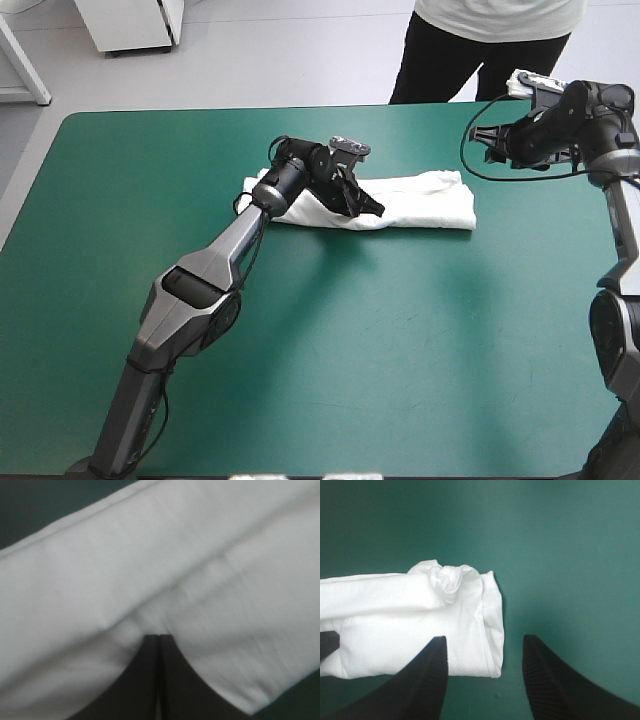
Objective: Fold the cloth
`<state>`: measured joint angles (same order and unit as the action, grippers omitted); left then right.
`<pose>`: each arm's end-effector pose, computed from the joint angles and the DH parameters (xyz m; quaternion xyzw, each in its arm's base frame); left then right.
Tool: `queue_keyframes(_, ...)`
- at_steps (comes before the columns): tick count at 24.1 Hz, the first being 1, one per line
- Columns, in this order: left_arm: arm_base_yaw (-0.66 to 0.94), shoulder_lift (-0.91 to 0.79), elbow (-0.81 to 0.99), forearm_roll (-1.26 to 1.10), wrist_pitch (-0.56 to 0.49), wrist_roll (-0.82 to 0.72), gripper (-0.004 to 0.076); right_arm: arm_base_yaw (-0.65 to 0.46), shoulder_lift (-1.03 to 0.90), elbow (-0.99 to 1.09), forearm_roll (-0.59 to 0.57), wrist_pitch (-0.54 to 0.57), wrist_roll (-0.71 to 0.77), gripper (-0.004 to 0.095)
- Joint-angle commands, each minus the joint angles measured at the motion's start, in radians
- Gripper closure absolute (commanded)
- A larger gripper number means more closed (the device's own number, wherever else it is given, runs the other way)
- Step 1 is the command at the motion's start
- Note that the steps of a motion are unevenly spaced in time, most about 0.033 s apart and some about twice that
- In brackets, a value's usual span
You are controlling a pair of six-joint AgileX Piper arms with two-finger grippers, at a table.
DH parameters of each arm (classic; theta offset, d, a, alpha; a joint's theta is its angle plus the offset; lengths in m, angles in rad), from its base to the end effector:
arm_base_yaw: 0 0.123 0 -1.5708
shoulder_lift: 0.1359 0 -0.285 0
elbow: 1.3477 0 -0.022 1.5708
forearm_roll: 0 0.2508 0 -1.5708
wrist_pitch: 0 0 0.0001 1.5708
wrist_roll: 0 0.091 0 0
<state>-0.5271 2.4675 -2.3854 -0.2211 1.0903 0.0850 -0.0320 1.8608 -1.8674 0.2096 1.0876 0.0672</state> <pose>0.4559 -0.2858 0.2138 0.2659 0.9277 -0.1570 0.2096 0.4151 0.0035 0.3534 0.0675 0.9512 0.1076 0.2811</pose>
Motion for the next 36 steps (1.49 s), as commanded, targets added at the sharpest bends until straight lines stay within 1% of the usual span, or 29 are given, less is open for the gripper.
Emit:
queue_keyframes(1,-0.007,-0.041,-0.024,-0.028,0.0,0.002,0.0734,-0.018,-0.039,-0.026,0.058,-0.033,-0.075,0.0414)
queue_keyframes(2,-0.007,-0.041,-0.024,-0.031,0.007,0.002,0.0734,-0.023,-0.028,-0.026,0.085,-0.027,-0.095,0.038)
queue_keyframes(3,-0.007,-0.041,-0.024,-0.031,0.016,0.002,0.0734,-0.027,0.003,-0.026,0.138,-0.02,-0.143,0.0279)
queue_keyframes(5,-0.007,-0.041,-0.024,-0.031,0.028,0.002,0.0734,-0.027,0.056,-0.026,0.161,-0.011,-0.158,0.0211)
queue_keyframes(8,-0.007,-0.041,-0.024,-0.031,0.04,0.002,0.0734,-0.027,0.133,-0.026,0.217,-0.009,-0.213,0.0217)
queue_keyframes(11,-0.007,-0.041,-0.024,-0.031,0.047,0.002,0.0734,-0.027,0.188,-0.026,0.231,-0.015,-0.223,0.022)
queue_keyframes(14,-0.007,-0.041,-0.024,-0.031,0.047,0.002,0.0734,-0.027,0.236,-0.026,0.312,-0.022,-0.266,0.0219)
queue_keyframes(20,-0.007,-0.041,-0.024,-0.027,0.045,0.002,0.0734,-0.025,0.278,-0.026,0.338,-0.021,-0.266,0.022)
queue_keyframes(22,-0.007,-0.041,-0.024,-0.027,0.041,0.002,0.0734,-0.021,0.296,-0.026,0.36,-0.006,-0.282,0.0256)
queue_keyframes(23,-0.007,-0.041,-0.024,-0.027,0.037,0.002,0.0734,-0.019,0.302,-0.026,0.371,0.003,-0.29,0.0297)
queue_keyframes(24,-0.007,-0.041,-0.024,-0.027,0.037,0.002,0.0734,-0.015,0.307,-0.026,0.378,0.018,-0.291,0.036)
queue_keyframes(26,-0.007,-0.041,-0.024,-0.027,0.036,0.002,0.0734,-0.007,0.317,-0.026,0.378,0.032,-0.283,0.0533)
queue_keyframes(27,-0.007,-0.041,-0.024,-0.027,0.036,0.002,0.0734,-0.007,0.322,-0.026,0.373,0.039,-0.283,0.0673)
queue_keyframes(28,-0.007,-0.041,-0.024,-0.027,0.038,0.002,0.0734,-0.005,0.322,-0.026,0.373,0.041,-0.285,0.0772)
queue_keyframes(29,-0.007,-0.041,-0.024,-0.027,0.038,0.002,0.0734,-0.005,0.322,-0.026,0.376,0.039,-0.287,0.0893)
queue_keyframes(30,-0.007,-0.041,-0.024,-0.027,0.039,0.002,0.0734,-0.005,0.32,-0.026,0.376,0.037,-0.29,0.0921)
queue_keyframes(36,-0.007,-0.041,-0.024,-0.027,0.042,0.002,0.0734,-0.005,0.259,-0.032,0.406,0.028,-0.311,0.0925)
